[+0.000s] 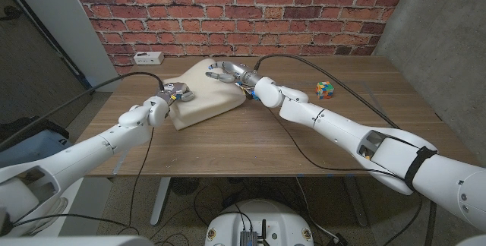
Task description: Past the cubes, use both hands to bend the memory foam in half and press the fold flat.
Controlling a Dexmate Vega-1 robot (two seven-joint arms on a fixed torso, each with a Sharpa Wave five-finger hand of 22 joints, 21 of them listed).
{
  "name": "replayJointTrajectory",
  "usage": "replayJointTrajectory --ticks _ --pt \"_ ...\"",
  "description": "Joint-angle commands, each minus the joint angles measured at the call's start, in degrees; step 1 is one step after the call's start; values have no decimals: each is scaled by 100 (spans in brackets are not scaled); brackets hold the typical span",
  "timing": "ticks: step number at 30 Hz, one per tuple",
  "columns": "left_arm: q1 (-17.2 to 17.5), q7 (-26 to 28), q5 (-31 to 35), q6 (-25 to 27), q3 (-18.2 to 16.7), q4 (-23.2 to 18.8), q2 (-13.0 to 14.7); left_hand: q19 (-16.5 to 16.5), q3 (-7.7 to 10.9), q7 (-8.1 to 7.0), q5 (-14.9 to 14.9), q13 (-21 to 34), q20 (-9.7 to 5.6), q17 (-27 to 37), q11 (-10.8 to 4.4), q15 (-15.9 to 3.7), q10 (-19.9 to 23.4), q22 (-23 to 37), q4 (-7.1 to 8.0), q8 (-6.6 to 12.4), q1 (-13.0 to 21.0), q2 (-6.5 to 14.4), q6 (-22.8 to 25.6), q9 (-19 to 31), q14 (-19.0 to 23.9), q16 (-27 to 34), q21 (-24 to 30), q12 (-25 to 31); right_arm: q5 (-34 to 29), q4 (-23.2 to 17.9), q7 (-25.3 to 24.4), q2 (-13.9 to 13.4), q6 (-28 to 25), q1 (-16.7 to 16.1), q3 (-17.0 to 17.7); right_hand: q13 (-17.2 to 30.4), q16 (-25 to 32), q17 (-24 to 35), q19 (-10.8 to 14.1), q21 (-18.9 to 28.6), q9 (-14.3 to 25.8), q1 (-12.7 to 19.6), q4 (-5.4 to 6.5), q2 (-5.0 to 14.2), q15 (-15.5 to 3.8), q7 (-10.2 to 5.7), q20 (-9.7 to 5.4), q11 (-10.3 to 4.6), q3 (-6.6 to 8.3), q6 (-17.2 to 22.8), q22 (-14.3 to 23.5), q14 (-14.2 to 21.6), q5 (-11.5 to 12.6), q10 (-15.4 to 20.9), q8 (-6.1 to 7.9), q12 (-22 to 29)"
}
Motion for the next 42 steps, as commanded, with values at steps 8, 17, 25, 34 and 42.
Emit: replayJointTrajectory --ticks 8,17,25,34,42 --pt "167 144 34 -355 -202 94 -35 93 54 -46 10 5 -186 -5 -187 -364 249 15 -29 -7 72 74 461 32 66 -8 -8 -3 189 1785 343 1011 -156 829 -455 -89 1 -356 -393 -354 -25 -380 103 -85 6 240 -136 108 -84 -470 5 -617 -93 -560 -20 -14" --pt "199 165 -5 -434 -264 105 -31 100 58 -57 10 5 -190 -5 -200 -347 235 15 -32 -25 72 70 448 33 74 -14 -17 -20 -7 2916 310 1563 -191 1278 -955 -107 76 -447 -444 -460 -28 -695 266 -47 -13 298 -157 126 -171 -446 7 -630 -88 -325 37 111" --pt "232 163 -21 -458 -306 80 -9 103 59 -58 10 5 -195 -5 -200 -346 234 15 -32 -37 69 68 439 33 71 -20 -26 -30 468 4682 383 2510 -440 1844 -1585 -111 58 -488 -429 -487 -31 -771 294 -46 29 324 -187 171 -188 -468 7 -695 -79 -392 37 82" --pt "289 195 -74 -458 -367 61 13 107 59 -52 10 5 -196 -3 -191 -346 237 16 -28 -55 63 65 420 35 72 -25 -39 -43 1280 5391 552 2856 -730 2083 -2318 -120 29 -571 -409 -551 -33 -886 307 -75 313 276 -94 331 -222 -570 7 -856 -60 -585 19 28" --pt "245 175 -73 -521 -348 137 -20 109 59 -50 10 6 -195 -1 -194 -342 234 16 -23 -57 58 64 431 36 77 -26 -49 -53 1243 5391 594 2859 -1120 2050 -2374 -125 40 -600 -462 -616 -30 -1009 342 -94 460 274 29 421 -266 -599 10 -934 -54 -683 27 22"
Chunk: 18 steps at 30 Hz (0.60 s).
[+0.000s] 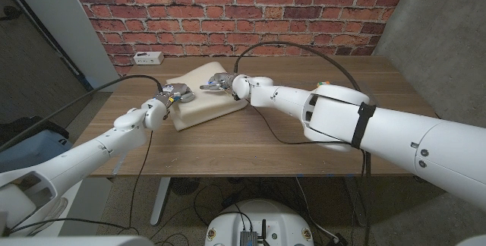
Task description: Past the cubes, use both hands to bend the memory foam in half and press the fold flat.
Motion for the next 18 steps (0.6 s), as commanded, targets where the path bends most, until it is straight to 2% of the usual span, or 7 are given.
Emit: replayJointTrajectory --ticks 1,7,11,13,14,18 --pt "-27 1 -12 -62 -11 82 -19 49 36 -88 10 18 -195 5 -183 -348 227 21 -1 46 59 63 395 22 79 -3 -29 -9 274 528 119 212 -555 124 -392 9 3 -3 54 -27 7 -107 60 -22 111 -7 150 66 -25 -24 23 -12 35 -49 22 2" --pt "-42 36 -68 -110 -39 122 -50 52 36 -99 10 18 -189 6 -194 -345 232 21 2 35 55 62 381 22 78 -6 -37 -14 223 528 130 214 -617 117 -437 7 39 -14 121 -21 9 -173 75 -39 130 10 185 67 -53 -36 25 51 39 12 29 39" --pt "16 197 -158 -154 -127 114 -53 66 16 -145 4 19 -134 0 -216 -360 223 21 -43 18 60 13 348 24 65 -15 -44 -27 153 528 134 234 -663 118 -496 5 80 -29 219 -7 9 -209 71 -36 57 6 169 33 -60 -39 27 157 50 111 36 82" --pt "77 340 -181 -141 -187 69 -44 60 -112 -219 -16 23 87 12 -212 -339 198 22 -130 -7 15 -153 280 27 106 7 -76 -52 83 528 135 250 -674 120 -553 5 93 -40 261 -1 8 -199 52 -33 27 2 166 21 -52 -35 27 205 58 142 42 93" --pt "118 439 -185 -119 -223 39 -43 60 -184 -224 -23 24 155 20 -230 -281 195 23 -161 -21 -24 -244 229 27 128 17 -90 -59 65 528 136 258 -679 119 -567 5 95 -43 266 -2 8 -194 45 -32 18 -6 168 18 -49 -36 27 213 60 144 42 93" --pt "303 958 -240 -185 -395 -27 -42 6 -416 -316 -12 31 385 47 -208 -256 109 31 -213 -74 -194 -501 -17 19 177 39 -165 -105 12 528 134 277 -697 115 -609 4 100 -59 291 -10 6 -158 2 -33 -25 -26 170 -47 -31 -34 27 255 73 185 47 106"
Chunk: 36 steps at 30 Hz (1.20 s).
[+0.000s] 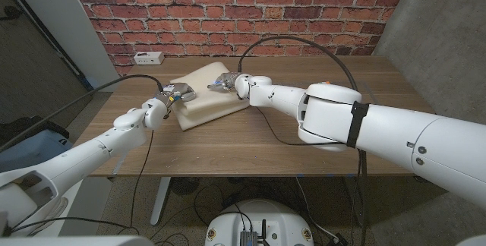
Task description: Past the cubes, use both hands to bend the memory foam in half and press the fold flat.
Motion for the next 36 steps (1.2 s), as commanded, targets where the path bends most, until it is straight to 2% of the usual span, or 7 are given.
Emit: replayJointTrajectory --ticks 1,15,26,27,32,34,36 --pt "325 956 -133 -107 -354 -116 -2 -39 -189 -81 16 37 224 45 30 -257 -92 29 -46 -79 -121 -236 -279 21 92 44 -87 -41 -163 75 37 70 -191 2 -204 19 56 -3 257 -11 1 10 -53 -26 -18 29 206 -32 21 22 22 38 41 58 25 41" --pt "817 3262 -556 -1620 -987 319 -319 -52 -384 -638 62 64 447 66 -11 -175 -933 53 -229 -136 -265 -327 -1598 12 -189 -1 -250 -183 -111 75 42 59 -43 21 -147 19 53 -35 341 -28 -2 168 -201 -7 -103 -29 187 -94 103 94 21 109 69 173 59 69" --pt "1059 3668 -1387 -3052 -1475 594 -599 39 -492 -725 54 67 437 74 44 -92 -1348 65 -291 -137 -355 -388 -2161 7 -402 -3 -275 -183 53 75 31 -50 621 52 64 24 94 -49 540 -15 -4 321 -350 3 -169 -36 204 -104 189 261 24 338 82 420 108 130" --pt "1075 3656 -1435 -3139 -1508 610 -614 41 -495 -727 54 67 441 74 46 -78 -1349 66 -294 -131 -358 -391 -2166 6 -414 -5 -277 -179 35 -697 53 -460 430 -35 113 24 96 -50 560 -14 -4 335 -364 5 -172 -30 203 -107 198 284 24 356 83 447 114 136" --pt "1158 3567 -1552 -3298 -1635 608 -662 48 -507 -712 56 66 430 73 65 -62 -1370 67 -305 -119 -366 -399 -2201 5 -433 -2 -282 -169 -25 -883 -200 -700 1167 -162 438 26 114 -51 623 -17 -4 391 -418 16 -201 -36 215 -104 236 383 25 466 86 562 137 160" --pt "1219 3528 -1597 -3330 -1687 580 -665 50 -510 -710 57 66 429 73 66 -61 -1371 67 -307 -117 -368 -401 -2208 5 -438 -2 -282 -166 -72 -1989 -481 -1314 1183 -450 688 27 119 -52 656 -16 -4 423 -447 21 -201 -31 214 -104 257 433 25 513 88 596 149 164" --pt "1268 3521 -1605 -3350 -1733 558 -674 48 -514 -706 57 66 424 72 67 -57 -1373 68 -311 -115 -371 -404 -2225 4 -441 0 -286 -161 -139 -2421 -697 -1541 1234 -632 879 27 117 -53 673 -16 -4 442 -464 23 -206 -30 211 -105 268 454 25 525 89 599 152 159"
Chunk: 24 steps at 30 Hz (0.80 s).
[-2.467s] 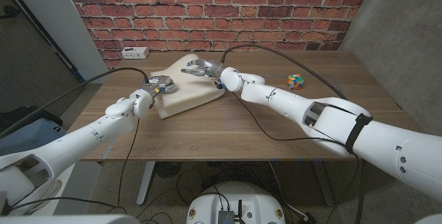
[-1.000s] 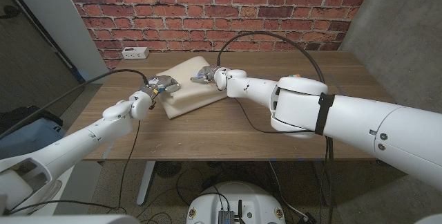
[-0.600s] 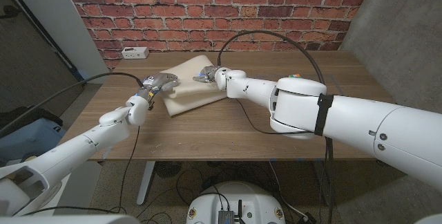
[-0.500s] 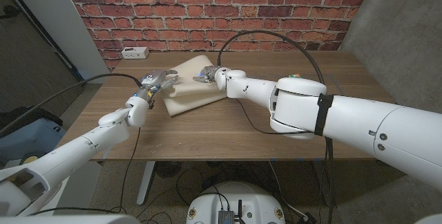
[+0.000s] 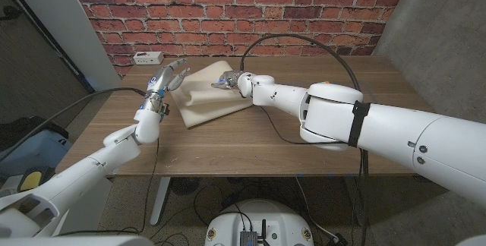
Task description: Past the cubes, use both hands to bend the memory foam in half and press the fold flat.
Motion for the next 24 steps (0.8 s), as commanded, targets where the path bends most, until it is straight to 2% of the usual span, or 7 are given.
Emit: replayJointTrajectory --ticks 1,2,10,18,24 --pt "278 108 -385 -652 -392 66 -166 42 -32 2 32 10 -24 14 -1 -49 -52 18 -14 6 -52 -34 -33 15 -40 2 -16 12 -163 -2116 -678 -1224 824 -597 774 23 27 8 283 45 19 87 -67 9 -3 -1 179 -1 44 83 22 87 51 68 43 46" --pt "322 80 -424 -671 -425 35 -156 34 -34 6 33 10 -32 14 5 -46 -54 18 -16 8 -53 -35 -37 14 -44 2 -21 14 -154 -2361 -797 -1380 990 -712 903 23 25 8 285 41 19 100 -79 9 2 -13 180 -9 51 103 21 91 52 68 48 43" --pt "471 -9 -499 -737 -587 -69 -183 18 -49 20 35 9 -26 13 10 -38 -65 20 -29 23 -64 -46 -55 13 -56 7 -37 26 -353 -3329 -1107 -1863 1224 -1211 1446 22 31 5 319 32 17 155 -138 -5 -17 -34 196 -27 79 168 20 166 52 70 54 25" --pt "553 -102 -489 -769 -681 -146 -193 -11 -67 30 38 8 16 13 37 -24 -77 21 -42 36 -78 -60 -68 11 -68 13 -58 37 -477 -3907 -1496 -2158 1585 -1670 1914 25 93 18 495 46 17 228 -245 -39 -15 -9 226 16 129 370 28 486 46 308 79 69" --pt "614 -183 -493 -760 -747 -220 -177 -28 -82 31 40 7 79 15 41 -4 -95 23 -50 46 -93 -70 -74 9 -96 10 -73 43 -595 -4329 -1602 -2331 1524 -1916 2159 28 104 24 552 48 18 262 -292 -49 -6 10 244 23 153 445 33 583 43 375 85 74"
